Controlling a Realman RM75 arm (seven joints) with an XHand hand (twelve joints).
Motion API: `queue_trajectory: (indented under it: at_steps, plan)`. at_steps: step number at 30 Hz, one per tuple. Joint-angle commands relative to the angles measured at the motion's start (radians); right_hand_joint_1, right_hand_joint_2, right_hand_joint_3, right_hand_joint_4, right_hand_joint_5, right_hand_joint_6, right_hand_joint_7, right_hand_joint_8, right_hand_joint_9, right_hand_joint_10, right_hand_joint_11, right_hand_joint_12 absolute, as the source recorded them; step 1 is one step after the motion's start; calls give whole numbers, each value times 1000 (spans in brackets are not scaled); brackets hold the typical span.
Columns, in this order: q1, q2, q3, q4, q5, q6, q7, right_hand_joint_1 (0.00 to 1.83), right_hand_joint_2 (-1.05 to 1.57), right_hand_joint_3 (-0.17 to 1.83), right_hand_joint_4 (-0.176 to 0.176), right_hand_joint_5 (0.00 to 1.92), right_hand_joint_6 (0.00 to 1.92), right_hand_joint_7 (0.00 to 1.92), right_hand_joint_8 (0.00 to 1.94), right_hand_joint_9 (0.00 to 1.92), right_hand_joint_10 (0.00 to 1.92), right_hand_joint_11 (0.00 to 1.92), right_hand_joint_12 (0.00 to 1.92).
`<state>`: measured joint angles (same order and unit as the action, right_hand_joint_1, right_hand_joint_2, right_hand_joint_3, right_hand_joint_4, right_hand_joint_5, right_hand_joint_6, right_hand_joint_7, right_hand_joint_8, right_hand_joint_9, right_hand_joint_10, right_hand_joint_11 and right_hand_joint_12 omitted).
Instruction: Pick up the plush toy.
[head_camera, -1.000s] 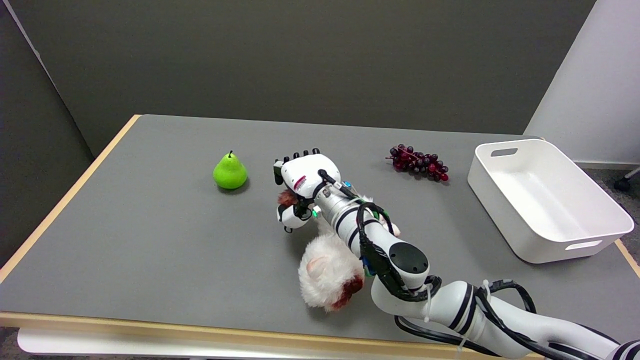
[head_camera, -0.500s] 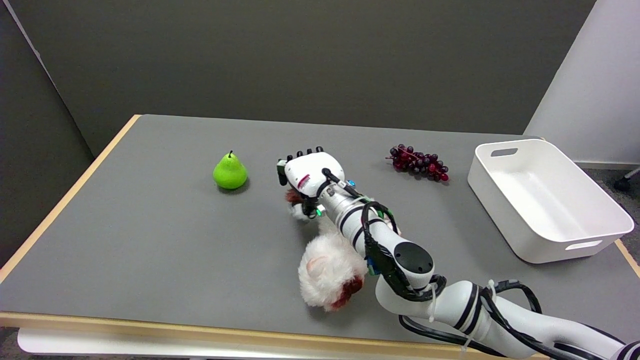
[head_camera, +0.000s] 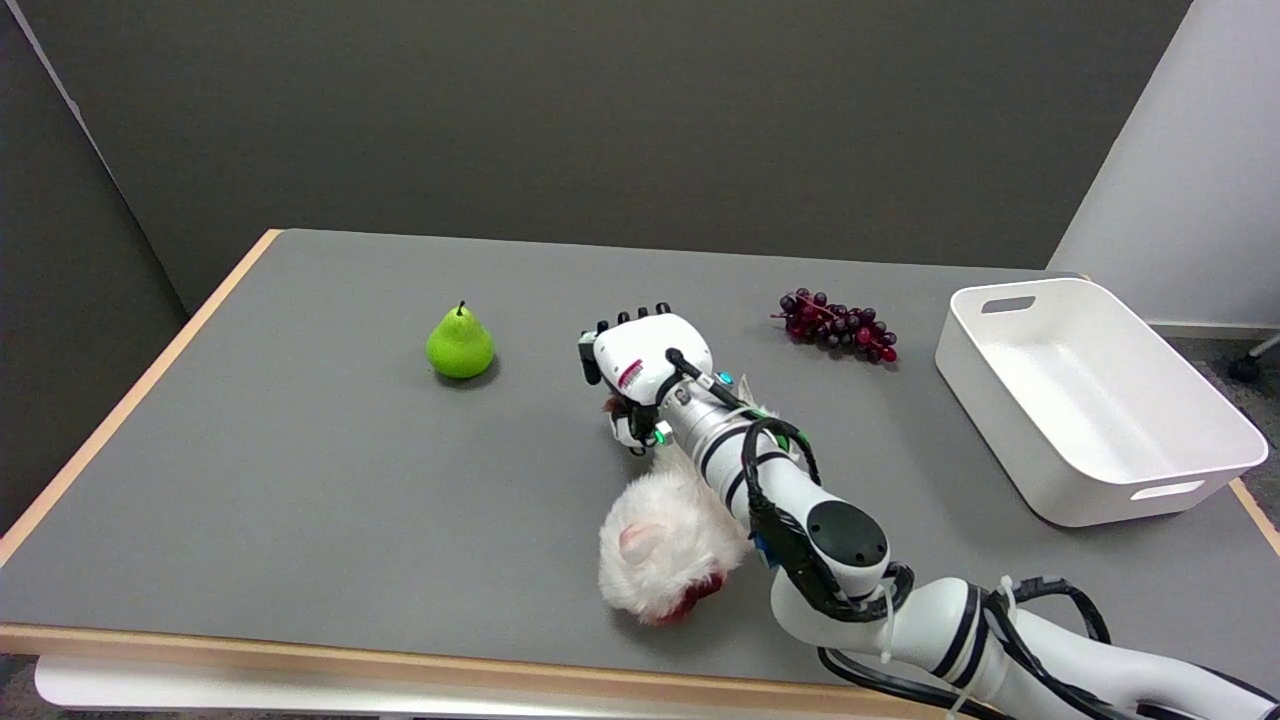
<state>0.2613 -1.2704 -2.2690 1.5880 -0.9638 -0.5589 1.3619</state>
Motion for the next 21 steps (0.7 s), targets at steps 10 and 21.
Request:
queue_trajectory:
  at_steps: [10, 21]
  plan:
    - [34, 30, 1, 67, -40, -4, -5, 1345, 1182, 124, -176, 558, 1369, 824, 1417, 755, 1540, 699, 1714]
    - [79, 47, 20, 147, 17, -8, -171, 1349, 1144, 189, -176, 576, 1357, 831, 1399, 774, 1551, 709, 1710]
